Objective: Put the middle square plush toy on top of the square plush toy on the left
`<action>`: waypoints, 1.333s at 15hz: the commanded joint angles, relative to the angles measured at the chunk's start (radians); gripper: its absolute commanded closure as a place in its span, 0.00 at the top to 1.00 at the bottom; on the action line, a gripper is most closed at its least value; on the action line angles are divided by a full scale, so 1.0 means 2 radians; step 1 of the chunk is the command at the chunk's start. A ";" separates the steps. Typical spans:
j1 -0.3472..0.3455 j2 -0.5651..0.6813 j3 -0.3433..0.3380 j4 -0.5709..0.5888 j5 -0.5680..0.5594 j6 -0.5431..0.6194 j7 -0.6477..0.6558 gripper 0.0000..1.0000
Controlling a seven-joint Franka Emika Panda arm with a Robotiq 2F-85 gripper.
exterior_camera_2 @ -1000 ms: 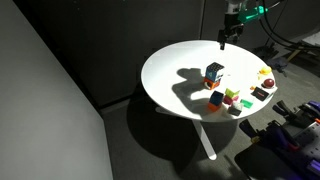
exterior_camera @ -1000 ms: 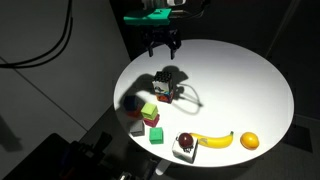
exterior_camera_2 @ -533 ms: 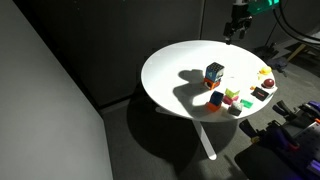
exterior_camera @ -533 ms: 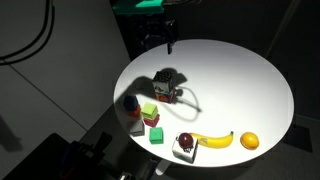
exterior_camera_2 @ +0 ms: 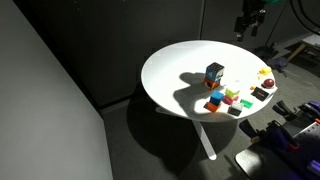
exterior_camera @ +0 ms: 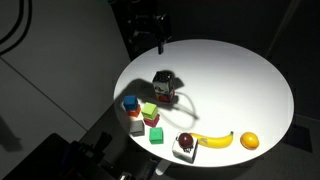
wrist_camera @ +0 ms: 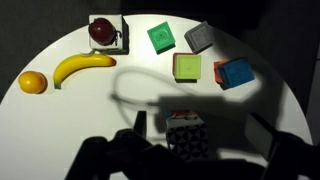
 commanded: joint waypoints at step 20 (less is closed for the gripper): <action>-0.006 -0.203 -0.027 -0.156 0.007 0.018 -0.037 1.00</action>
